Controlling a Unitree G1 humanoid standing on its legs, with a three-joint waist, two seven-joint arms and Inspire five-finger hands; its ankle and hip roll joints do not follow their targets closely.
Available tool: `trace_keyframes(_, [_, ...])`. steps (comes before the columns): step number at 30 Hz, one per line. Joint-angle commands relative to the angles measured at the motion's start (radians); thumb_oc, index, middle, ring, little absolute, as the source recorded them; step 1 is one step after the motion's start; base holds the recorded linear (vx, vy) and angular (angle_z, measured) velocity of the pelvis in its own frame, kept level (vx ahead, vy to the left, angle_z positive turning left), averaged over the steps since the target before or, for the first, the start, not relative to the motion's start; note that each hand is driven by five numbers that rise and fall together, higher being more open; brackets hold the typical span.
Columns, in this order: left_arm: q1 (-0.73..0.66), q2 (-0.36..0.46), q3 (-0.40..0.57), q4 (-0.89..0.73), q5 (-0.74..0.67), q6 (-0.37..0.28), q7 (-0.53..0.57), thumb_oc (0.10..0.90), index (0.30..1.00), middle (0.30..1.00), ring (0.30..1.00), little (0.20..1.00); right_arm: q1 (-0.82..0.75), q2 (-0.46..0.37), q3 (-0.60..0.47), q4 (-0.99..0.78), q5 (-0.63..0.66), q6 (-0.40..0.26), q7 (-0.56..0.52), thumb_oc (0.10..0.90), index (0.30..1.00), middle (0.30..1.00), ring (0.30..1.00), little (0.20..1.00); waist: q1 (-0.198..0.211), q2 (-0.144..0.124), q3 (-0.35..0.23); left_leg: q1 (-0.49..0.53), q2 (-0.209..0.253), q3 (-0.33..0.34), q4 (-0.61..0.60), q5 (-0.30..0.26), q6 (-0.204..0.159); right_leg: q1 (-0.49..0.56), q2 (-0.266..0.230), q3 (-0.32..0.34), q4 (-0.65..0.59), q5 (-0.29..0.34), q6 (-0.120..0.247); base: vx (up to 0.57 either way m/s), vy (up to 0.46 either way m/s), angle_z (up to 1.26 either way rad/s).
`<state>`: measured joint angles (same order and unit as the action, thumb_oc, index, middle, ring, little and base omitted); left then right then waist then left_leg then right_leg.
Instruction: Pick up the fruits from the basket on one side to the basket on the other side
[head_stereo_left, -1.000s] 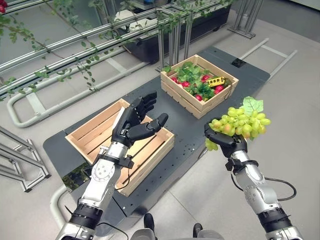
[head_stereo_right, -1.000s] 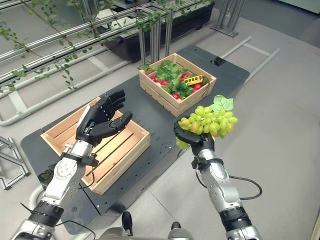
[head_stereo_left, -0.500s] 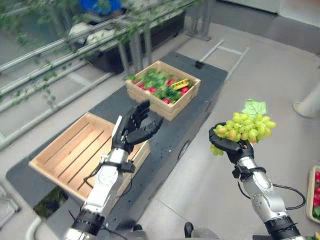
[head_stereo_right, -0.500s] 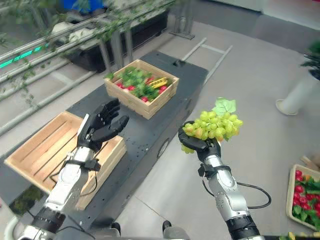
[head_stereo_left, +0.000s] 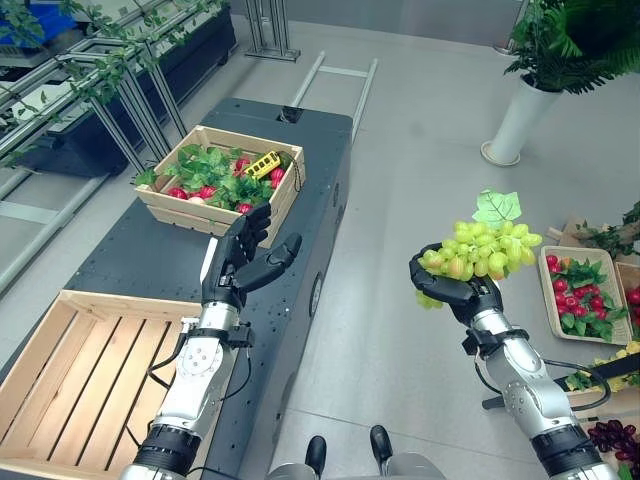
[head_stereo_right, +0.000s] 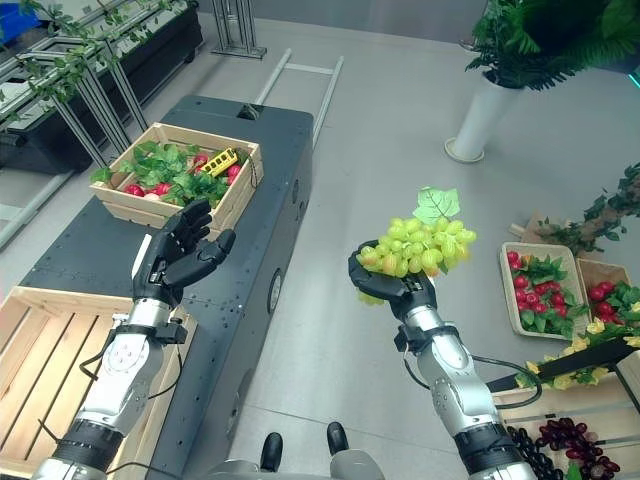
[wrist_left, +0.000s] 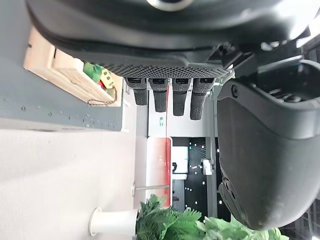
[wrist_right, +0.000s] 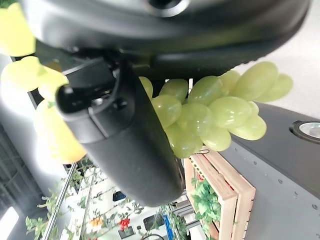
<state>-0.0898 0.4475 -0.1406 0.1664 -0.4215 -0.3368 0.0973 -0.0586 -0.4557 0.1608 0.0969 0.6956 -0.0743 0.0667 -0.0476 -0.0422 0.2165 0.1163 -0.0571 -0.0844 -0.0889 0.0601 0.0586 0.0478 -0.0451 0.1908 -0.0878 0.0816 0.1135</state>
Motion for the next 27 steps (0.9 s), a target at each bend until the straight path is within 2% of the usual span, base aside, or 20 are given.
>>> trace_keyframes(1, [-0.122,0.032,0.044,-0.052,0.063,-0.084,0.037,0.800,0.900,0.900,0.900,0.900,-0.073,-0.023,-0.109,-0.140,0.005,-0.113,0.072,0.400,0.300,0.300,0.300,0.300,-0.025,0.013,-0.063,0.025,-0.008,0.040,0.022,-0.156,0.005,-0.010,-0.006,-0.051,0.026,-0.003,0.003,-0.13,0.218,-0.58])
trace_keyframes(3, [-0.124,0.033,0.031,-0.021,0.088,-0.027,0.065,0.800,0.900,0.900,0.900,0.900,-0.068,-0.022,-0.111,-0.153,0.043,-0.092,0.107,0.400,0.300,0.300,0.300,0.300,-0.028,0.014,-0.053,0.028,-0.009,0.066,0.011,-0.151,0.005,-0.041,-0.017,-0.080,0.033,0.019,0.016,-0.13,0.135,-0.54])
trace_keyframes(4, [-0.114,0.040,0.027,0.004,0.071,-0.001,0.080,0.800,0.900,0.900,0.900,0.900,-0.073,-0.023,-0.109,-0.159,0.053,-0.075,0.129,0.400,0.300,0.300,0.300,0.300,-0.021,0.016,-0.045,0.038,-0.005,0.099,0.002,-0.152,0.002,-0.063,-0.031,-0.153,0.062,0.038,0.027,-0.18,0.105,-0.66])
trace_keyframes(5, [-0.093,0.048,0.038,0.015,0.054,0.013,0.097,0.800,0.900,0.900,0.900,0.900,-0.087,-0.028,-0.099,-0.150,0.069,-0.067,0.171,0.400,0.300,0.300,0.300,0.300,-0.004,0.021,-0.035,0.046,0.005,0.152,0.002,-0.155,-0.001,-0.083,-0.048,-0.257,0.130,0.040,0.032,-0.20,0.093,-1.18])
trace_keyframes(7, [-0.052,0.050,0.066,0.023,0.003,0.031,0.061,0.800,0.900,0.900,0.900,0.900,-0.123,-0.029,-0.080,-0.126,0.069,-0.073,0.201,0.400,0.300,0.300,0.300,0.300,0.033,0.037,-0.031,0.041,0.027,0.222,0.002,-0.142,0.001,-0.088,-0.078,-0.375,0.278,-0.013,0.014,-0.20,0.048,-1.56])
trace_keyframes(8, [-0.051,0.049,0.066,0.024,-0.003,0.034,0.060,0.800,0.900,0.900,0.900,0.900,-0.125,-0.029,-0.078,-0.124,0.067,-0.074,0.204,0.400,0.300,0.300,0.300,0.300,0.036,0.038,-0.033,0.037,0.028,0.225,0.002,-0.140,0.001,-0.090,-0.078,-0.378,0.293,-0.017,0.012,-0.18,0.008,-1.46])
trace_keyframes(9, [-0.032,0.034,0.066,0.041,-0.050,0.048,0.045,0.800,0.900,0.900,0.900,0.900,-0.136,-0.023,-0.061,-0.115,0.041,-0.087,0.212,0.400,0.300,0.300,0.300,0.300,0.050,0.042,-0.037,0.029,0.035,0.248,0.004,-0.134,0.008,-0.075,-0.087,-0.407,0.369,-0.057,-0.007,-0.12,-0.012,-1.07])
trace_keyframes(10, [-0.027,0.029,0.067,0.046,-0.059,0.049,0.049,0.800,0.900,0.900,0.900,0.900,-0.136,-0.021,-0.056,-0.114,0.039,-0.090,0.217,0.400,0.300,0.300,0.300,0.300,0.055,0.042,-0.040,0.026,0.036,0.255,0.007,-0.136,0.010,-0.069,-0.092,-0.417,0.386,-0.064,-0.011,-0.10,-0.036,-1.18])
trace_keyframes(12, [0.006,0.000,0.070,0.061,-0.082,0.042,0.057,0.800,0.900,0.900,0.900,0.900,-0.130,-0.010,-0.035,-0.111,0.040,-0.088,0.257,0.400,0.300,0.300,0.300,0.300,0.077,0.035,-0.057,0.015,0.041,0.285,0.032,-0.159,0.008,-0.019,-0.131,-0.460,0.427,-0.094,-0.008,-0.02,-0.053,-1.03])
trace_keyframes(14, [0.042,-0.020,0.081,0.057,-0.123,0.044,0.042,0.800,0.900,0.900,0.900,0.900,-0.122,0.001,-0.017,-0.107,0.042,-0.085,0.296,0.400,0.300,0.300,0.300,0.300,0.101,0.026,-0.070,0.000,0.053,0.322,0.047,-0.164,0.002,0.033,-0.156,-0.501,0.399,-0.117,-0.012,-0.04,-0.168,-1.22])
trace_keyframes(15, [0.063,-0.037,0.082,0.055,-0.193,0.067,0.035,0.800,0.900,0.900,0.900,0.900,-0.111,0.017,0.007,-0.106,0.034,-0.083,0.328,0.400,0.300,0.300,0.300,0.300,0.115,0.007,-0.078,-0.020,0.064,0.348,0.070,-0.164,-0.013,0.103,-0.140,-0.521,0.260,-0.140,-0.007,-0.04,-0.309,-1.13])
trace_keyframes(16, [0.074,-0.049,0.085,0.062,-0.213,0.063,0.043,0.800,0.900,0.900,0.900,0.900,-0.109,0.019,0.014,-0.106,0.041,-0.069,0.353,0.400,0.300,0.300,0.300,0.300,0.125,0.000,-0.082,-0.023,0.075,0.379,0.077,-0.158,-0.030,0.148,-0.131,-0.564,0.140,-0.144,-0.006,-0.04,-0.317,-1.18])
trace_keyframes(17, [0.078,-0.055,0.087,0.068,-0.226,0.069,0.047,0.800,0.900,0.900,0.900,0.900,-0.110,0.019,0.018,-0.105,0.049,-0.058,0.361,0.400,0.300,0.300,0.300,0.300,0.131,-0.003,-0.085,-0.023,0.082,0.397,0.079,-0.156,-0.038,0.165,-0.132,-0.587,0.099,-0.136,-0.002,-0.04,-0.244,-1.39])
trace_keyframes(18, [0.073,-0.075,0.081,0.080,-0.260,0.100,0.079,0.800,0.900,0.900,0.900,0.900,-0.120,0.013,0.020,-0.109,0.085,-0.018,0.351,0.400,0.300,0.300,0.300,0.300,0.117,-0.009,-0.087,-0.024,0.094,0.409,0.074,-0.143,-0.050,0.155,-0.107,-0.541,0.066,-0.128,0.005,-0.03,-0.158,-1.19])
trace_keyframes(20, [0.058,-0.089,0.081,0.082,-0.319,0.112,0.074,0.800,0.900,0.900,0.900,0.900,-0.118,0.007,0.014,-0.123,0.117,0.006,0.350,0.400,0.300,0.300,0.300,0.300,0.104,-0.015,-0.088,-0.023,0.101,0.415,0.067,-0.130,-0.057,0.149,-0.101,-0.531,0.052,-0.125,0.004,-0.01,-0.144,-0.69])
trace_keyframes(24, [0.058,-0.108,0.040,0.042,-0.228,0.091,0.042,0.800,0.900,0.900,0.900,0.900,-0.046,0.013,-0.013,-0.162,0.157,-0.006,0.379,0.400,0.300,0.300,0.300,0.300,0.078,-0.017,-0.093,-0.014,0.105,0.416,0.050,-0.123,-0.062,0.150,-0.086,-0.525,0.048,-0.132,-0.006,0.01,-0.119,-0.29])
trace_keyframes(27, [0.033,-0.090,0.040,0.027,-0.219,0.079,0.037,0.800,0.900,0.900,0.900,0.900,-0.025,0.007,-0.029,-0.179,0.165,-0.017,0.413,0.400,0.300,0.300,0.300,0.300,0.055,-0.010,-0.095,0.013,0.107,0.417,0.025,-0.121,-0.065,0.140,-0.078,-0.523,0.040,-0.132,-0.011,-0.01,-0.102,0.01])
